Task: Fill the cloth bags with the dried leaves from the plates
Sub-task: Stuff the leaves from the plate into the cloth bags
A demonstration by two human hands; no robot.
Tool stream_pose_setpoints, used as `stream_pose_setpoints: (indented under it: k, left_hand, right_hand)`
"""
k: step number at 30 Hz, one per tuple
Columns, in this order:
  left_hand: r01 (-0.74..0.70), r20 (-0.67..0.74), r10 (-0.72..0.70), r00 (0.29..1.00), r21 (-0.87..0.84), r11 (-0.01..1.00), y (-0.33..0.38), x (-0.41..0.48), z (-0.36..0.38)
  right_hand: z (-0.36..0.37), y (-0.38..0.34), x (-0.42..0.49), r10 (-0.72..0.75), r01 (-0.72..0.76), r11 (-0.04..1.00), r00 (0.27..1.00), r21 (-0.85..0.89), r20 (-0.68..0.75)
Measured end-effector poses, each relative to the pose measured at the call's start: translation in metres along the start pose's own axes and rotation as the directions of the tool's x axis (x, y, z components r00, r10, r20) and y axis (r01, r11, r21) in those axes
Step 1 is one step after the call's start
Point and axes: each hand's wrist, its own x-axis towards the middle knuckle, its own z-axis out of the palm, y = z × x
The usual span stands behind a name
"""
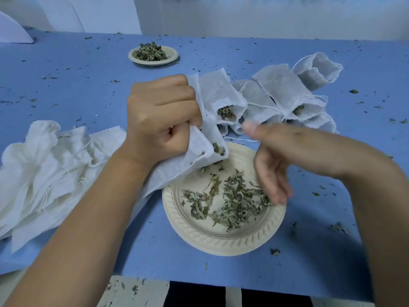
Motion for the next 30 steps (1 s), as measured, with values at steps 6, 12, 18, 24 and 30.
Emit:
stream_pose_setpoints:
  k: [6,12,18,24,30]
  left_hand:
    - [0.016,-0.02,-0.016,1.0,-0.001,1.0,-0.002,-0.001,-0.001]
    - [0.008,-0.02,-0.008,1.0,0.007,1.0,-0.002,-0.001,-0.001]
    - [0.012,-0.023,-0.012,1.0,-0.001,1.0,-0.002,-0.002,-0.001]
    - [0.015,-0.022,-0.015,1.0,-0.001,1.0,-0.003,-0.002,-0.001]
    - [0.012,-0.012,-0.012,1.0,-0.015,1.0,-0.003,-0.002,0.0]
  right_hand:
    - [0.016,-0.006,0.012,-0.059,0.057,0.993,0.998,-0.103,-0.014]
    - [0.013,-0.002,0.01,-0.077,0.063,0.931,0.997,-0.359,-0.022]
    - [0.024,-0.002,0.019,-0.093,0.093,0.93,0.996,-0.354,0.019]
    - [0.024,-0.002,0.025,-0.139,0.101,0.954,0.983,-0.282,-0.116]
    - [-0.002,-0.001,0.007,-0.295,0.327,0.941,0.917,0.083,-0.269]
